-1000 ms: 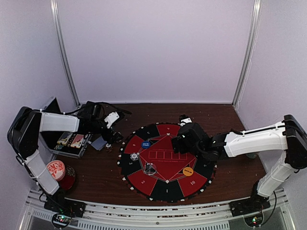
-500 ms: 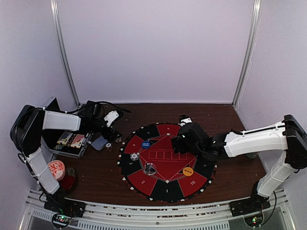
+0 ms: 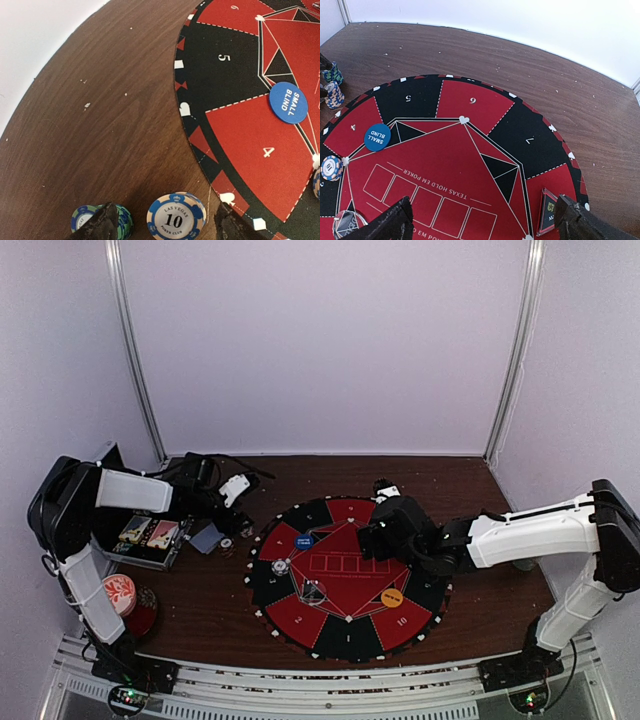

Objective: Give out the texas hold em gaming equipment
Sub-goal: Pick up the pile of poker chips from the pile of poker chips.

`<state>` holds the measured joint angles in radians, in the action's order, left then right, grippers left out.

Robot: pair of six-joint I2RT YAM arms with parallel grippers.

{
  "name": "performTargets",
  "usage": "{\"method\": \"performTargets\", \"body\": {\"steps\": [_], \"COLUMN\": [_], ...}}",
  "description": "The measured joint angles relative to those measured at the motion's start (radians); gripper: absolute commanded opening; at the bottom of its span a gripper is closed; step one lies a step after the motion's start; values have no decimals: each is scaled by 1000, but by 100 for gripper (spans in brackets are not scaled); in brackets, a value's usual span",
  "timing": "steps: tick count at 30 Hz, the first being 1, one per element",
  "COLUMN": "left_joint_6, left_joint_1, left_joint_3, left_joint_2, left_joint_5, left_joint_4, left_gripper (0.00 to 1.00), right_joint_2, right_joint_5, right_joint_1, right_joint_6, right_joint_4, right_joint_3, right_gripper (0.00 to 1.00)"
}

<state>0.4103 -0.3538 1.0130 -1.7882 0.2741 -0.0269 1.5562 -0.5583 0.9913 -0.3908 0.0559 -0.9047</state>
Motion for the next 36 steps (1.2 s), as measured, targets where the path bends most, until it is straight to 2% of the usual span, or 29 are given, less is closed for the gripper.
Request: {"method": "performTargets", "body": {"steps": [7,19,36], "left_joint_6": [1,3,3], "left_joint_1": [2,13,14], "left_joint_3": [11,44,63], "left_joint_2": [0,-13,-54], "left_joint_5": [5,68,61], "left_joint_4": [-5,-87,-116], "left_gripper": [61,62,63], "right_joint_2": [0,0,0], "right_joint_5": [0,0,0], "right_joint_1": [0,0,0], "right_joint_6": [0,0,0], "right_joint_4": [0,0,0], "right_joint_3": [0,0,0], "right_gripper": [99,99,99]}}
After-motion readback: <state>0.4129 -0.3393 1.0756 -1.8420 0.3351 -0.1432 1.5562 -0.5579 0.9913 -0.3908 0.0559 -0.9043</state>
